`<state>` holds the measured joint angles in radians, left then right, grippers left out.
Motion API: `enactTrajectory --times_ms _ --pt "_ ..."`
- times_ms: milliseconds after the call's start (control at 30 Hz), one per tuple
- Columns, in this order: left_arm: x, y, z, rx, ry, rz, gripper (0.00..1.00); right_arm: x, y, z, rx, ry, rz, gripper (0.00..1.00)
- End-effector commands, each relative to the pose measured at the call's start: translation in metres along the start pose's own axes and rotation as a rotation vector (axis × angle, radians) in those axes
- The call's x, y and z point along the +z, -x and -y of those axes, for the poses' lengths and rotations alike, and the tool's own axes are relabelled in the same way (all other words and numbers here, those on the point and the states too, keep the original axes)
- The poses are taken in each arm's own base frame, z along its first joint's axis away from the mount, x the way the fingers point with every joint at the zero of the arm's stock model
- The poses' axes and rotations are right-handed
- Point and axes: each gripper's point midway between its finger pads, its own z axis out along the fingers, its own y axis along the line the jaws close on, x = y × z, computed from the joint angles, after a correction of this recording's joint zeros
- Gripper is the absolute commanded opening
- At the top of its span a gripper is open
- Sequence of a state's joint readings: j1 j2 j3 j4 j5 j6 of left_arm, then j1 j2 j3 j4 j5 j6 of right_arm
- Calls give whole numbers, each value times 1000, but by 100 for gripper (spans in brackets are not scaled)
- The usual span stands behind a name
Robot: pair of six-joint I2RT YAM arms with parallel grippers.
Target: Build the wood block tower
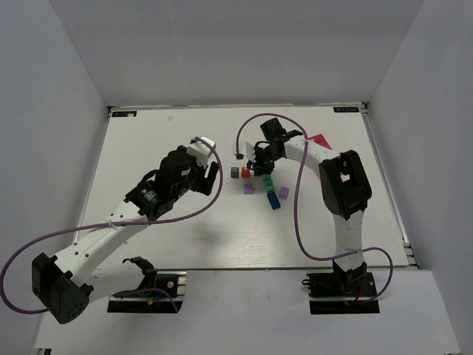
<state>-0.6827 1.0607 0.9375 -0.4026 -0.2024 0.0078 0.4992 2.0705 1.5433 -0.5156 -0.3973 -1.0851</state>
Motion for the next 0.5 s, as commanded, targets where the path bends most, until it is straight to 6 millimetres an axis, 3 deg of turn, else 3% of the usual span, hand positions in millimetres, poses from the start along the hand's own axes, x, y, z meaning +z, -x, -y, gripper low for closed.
enactTrajectory --times_ms 0,467 --pt "1 0 -4 -3 18 2 85 -6 13 9 -27 -6 41 23" --pt "1 0 -4 -3 18 2 85 -2 14 3 -28 13 48 26"
